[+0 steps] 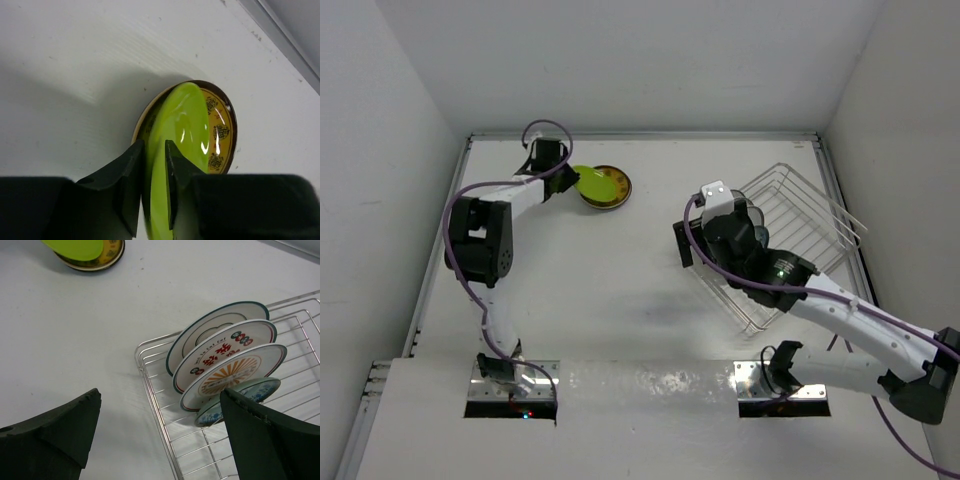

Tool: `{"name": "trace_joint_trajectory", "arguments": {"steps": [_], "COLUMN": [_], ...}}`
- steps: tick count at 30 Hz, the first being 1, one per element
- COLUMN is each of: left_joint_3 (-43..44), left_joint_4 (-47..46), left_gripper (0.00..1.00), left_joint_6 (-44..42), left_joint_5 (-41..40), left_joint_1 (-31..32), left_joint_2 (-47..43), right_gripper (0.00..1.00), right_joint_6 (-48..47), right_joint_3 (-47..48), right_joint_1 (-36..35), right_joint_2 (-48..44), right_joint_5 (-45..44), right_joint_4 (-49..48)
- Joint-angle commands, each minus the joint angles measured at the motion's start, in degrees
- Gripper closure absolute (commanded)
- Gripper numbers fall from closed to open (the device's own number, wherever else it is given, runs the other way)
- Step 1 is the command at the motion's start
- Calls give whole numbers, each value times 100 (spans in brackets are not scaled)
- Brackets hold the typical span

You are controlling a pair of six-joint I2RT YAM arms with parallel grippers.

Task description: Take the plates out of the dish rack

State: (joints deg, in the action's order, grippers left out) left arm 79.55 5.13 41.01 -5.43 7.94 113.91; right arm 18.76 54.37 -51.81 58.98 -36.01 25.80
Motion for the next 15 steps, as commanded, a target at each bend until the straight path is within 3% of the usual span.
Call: {"name": "trace_joint_trajectory", "arguments": {"steps": [1, 3, 4, 6, 9, 10, 12, 15], "left_joint_3": [360, 298, 255, 271, 780, 1164, 1378, 1099], "left_joint_4": [-601, -662, -662, -418, 574, 917, 1796, 2177], "left_gripper": [78, 65, 47, 22, 7, 1, 0, 0], "left_joint_6": [-190, -147, -94, 37, -154, -207, -252, -147], "left_joint_5": [297, 384, 472, 517, 499, 169, -185, -581], "left_joint_1": [40, 49, 49, 84, 295, 348, 453, 462], "left_joint_2": [-123, -132, -132, -54, 175, 210, 150, -523], "right_gripper": [1, 1, 1, 1, 1, 1, 1, 1], "right_joint_6": [180, 355, 443, 775, 1435, 1637, 2408, 3173], "right_joint_3": [-75, -181, -216, -304, -261, -208, 99, 574], "right_joint_1": [110, 215, 407, 880, 1243, 1339, 1358, 1358], "right_joint_2": [-10, 8, 26, 122, 385, 473, 763, 1131], "right_joint_5": [120, 147, 295, 628, 929, 825, 62, -809], "right_joint_4": [-58, -49, -58, -75, -23, 73, 580, 1310]}}
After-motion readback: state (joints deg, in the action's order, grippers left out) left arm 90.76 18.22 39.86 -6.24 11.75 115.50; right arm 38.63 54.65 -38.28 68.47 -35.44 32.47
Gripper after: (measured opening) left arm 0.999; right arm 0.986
